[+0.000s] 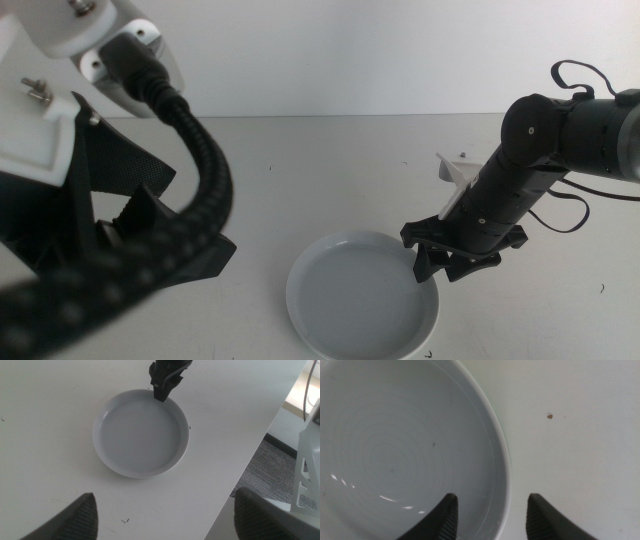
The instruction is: Stack the three bowls on top of each other.
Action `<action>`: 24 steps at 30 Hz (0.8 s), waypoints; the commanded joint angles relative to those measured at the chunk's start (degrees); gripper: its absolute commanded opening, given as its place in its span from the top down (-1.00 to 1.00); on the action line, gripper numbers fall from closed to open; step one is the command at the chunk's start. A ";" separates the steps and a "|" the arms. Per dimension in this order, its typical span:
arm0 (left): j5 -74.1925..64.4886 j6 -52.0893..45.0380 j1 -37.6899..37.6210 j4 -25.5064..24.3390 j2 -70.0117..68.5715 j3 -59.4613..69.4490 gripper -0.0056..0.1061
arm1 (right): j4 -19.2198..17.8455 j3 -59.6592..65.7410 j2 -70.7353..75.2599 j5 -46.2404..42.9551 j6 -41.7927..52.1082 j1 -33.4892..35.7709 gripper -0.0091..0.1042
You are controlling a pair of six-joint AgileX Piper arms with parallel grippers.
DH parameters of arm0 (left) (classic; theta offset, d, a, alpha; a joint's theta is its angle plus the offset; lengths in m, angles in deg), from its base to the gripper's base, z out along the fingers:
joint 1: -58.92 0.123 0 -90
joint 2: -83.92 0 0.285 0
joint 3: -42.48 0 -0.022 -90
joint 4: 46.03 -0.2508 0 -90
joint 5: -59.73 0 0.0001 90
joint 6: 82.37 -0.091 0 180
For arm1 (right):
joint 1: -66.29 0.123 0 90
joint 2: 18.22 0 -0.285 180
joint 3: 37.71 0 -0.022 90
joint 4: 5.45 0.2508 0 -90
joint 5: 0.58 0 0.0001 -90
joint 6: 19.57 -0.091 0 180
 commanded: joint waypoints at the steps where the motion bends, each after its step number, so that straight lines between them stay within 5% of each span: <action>1: 2.75 0.19 -0.37 1.64 -0.74 -1.59 -0.98 | 0.13 -1.90 3.70 -0.25 0.87 0.07 0.04; 5: 2.75 0.19 -0.37 1.64 -0.74 -1.59 -0.98 | -0.49 -3.33 5.46 0.83 3.00 0.00 -0.09; 19: 2.93 0.19 -0.37 1.63 -0.74 -1.59 -0.98 | -6.92 -19.15 9.32 9.10 4.19 -0.09 -0.09; 24: 9.31 10.14 1.61 -4.38 2.30 -3.02 -0.98 | -7.73 -21.07 9.32 10.12 4.89 -0.47 -0.09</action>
